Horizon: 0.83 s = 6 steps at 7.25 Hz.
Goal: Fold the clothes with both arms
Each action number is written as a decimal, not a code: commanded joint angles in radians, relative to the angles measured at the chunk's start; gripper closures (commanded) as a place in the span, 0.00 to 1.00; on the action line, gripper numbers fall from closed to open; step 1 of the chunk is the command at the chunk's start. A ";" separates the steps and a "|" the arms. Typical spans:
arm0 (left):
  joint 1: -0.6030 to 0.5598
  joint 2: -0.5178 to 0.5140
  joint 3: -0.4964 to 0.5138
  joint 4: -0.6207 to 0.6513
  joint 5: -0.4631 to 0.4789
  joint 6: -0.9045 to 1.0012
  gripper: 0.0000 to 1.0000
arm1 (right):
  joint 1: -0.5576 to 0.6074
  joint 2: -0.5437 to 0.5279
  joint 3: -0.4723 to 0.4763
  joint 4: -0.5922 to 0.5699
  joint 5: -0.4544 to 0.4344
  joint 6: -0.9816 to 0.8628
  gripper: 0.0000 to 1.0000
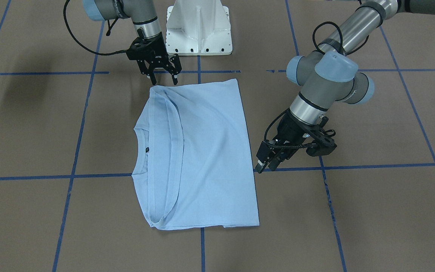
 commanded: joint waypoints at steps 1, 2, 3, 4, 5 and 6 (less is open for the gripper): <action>0.001 0.002 -0.002 0.000 0.001 0.000 0.41 | 0.015 0.003 -0.029 -0.001 0.000 0.113 0.14; 0.001 0.002 -0.002 0.000 0.001 0.000 0.41 | 0.029 0.006 -0.036 -0.001 0.000 0.129 0.14; 0.001 0.003 -0.002 0.000 0.001 0.000 0.41 | 0.035 0.006 -0.043 -0.001 0.000 0.131 0.17; 0.001 0.003 -0.002 0.000 0.001 0.000 0.41 | 0.041 0.009 -0.048 0.000 0.001 0.137 0.27; 0.001 0.003 -0.004 0.000 0.001 0.000 0.41 | 0.041 0.009 -0.049 -0.001 0.001 0.137 0.31; 0.001 0.003 -0.006 0.000 0.001 0.000 0.41 | 0.041 0.006 -0.054 -0.001 0.001 0.137 0.31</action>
